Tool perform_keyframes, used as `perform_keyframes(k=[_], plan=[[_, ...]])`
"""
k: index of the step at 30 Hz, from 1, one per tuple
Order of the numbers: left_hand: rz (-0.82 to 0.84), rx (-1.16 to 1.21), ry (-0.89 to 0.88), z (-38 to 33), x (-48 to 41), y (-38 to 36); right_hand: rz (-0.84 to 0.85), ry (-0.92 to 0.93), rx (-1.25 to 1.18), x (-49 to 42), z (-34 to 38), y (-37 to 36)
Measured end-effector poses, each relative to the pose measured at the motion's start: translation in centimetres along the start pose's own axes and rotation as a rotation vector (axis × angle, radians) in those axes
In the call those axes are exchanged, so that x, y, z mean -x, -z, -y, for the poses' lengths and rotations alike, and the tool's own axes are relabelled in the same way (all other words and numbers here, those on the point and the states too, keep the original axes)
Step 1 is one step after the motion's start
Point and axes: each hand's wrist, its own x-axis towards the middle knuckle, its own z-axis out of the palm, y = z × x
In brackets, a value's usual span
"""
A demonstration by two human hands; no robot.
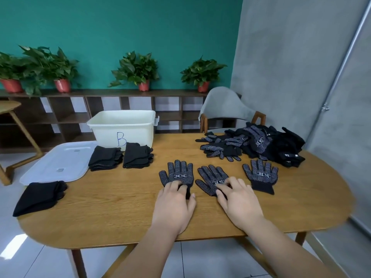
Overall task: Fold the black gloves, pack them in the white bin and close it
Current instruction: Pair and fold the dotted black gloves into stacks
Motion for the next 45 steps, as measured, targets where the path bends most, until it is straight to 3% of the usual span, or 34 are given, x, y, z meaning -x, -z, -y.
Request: perform_keyframes(k=[7,18,26,30,35,40,42,45], plan=[[0.018,0.009,-0.016,0.1,0.1,0.1,0.2,-0.198,0.138,-0.6,-0.4,0.7],[0.033,0.018,-0.014,0.0,0.0,0.1,0.076,-0.28,0.166,-2.7,-1.0,0.3],[0.112,0.005,-0.022,0.1,-0.5,-0.3,0.365,-0.1,0.024,-9.4,-1.2,-0.7],[0.12,0.013,-0.028,0.1,-0.6,-0.4,0.423,-0.045,0.061,-12.6,-1.9,-2.0],[0.098,0.037,-0.037,0.2,-0.8,-0.8,0.415,-0.126,-0.092,-16.0,-2.2,-3.3],[0.109,0.045,-0.052,0.3,-1.3,-1.0,0.588,-0.183,-0.028,-18.4,-2.9,-5.3],[0.108,0.049,-0.052,0.4,-1.3,-1.0,0.553,-0.176,-0.005,-18.4,-2.9,-5.8],[0.103,0.047,-0.05,0.4,-1.2,-0.9,0.366,-0.15,-0.039,-18.3,-2.5,-5.3]])
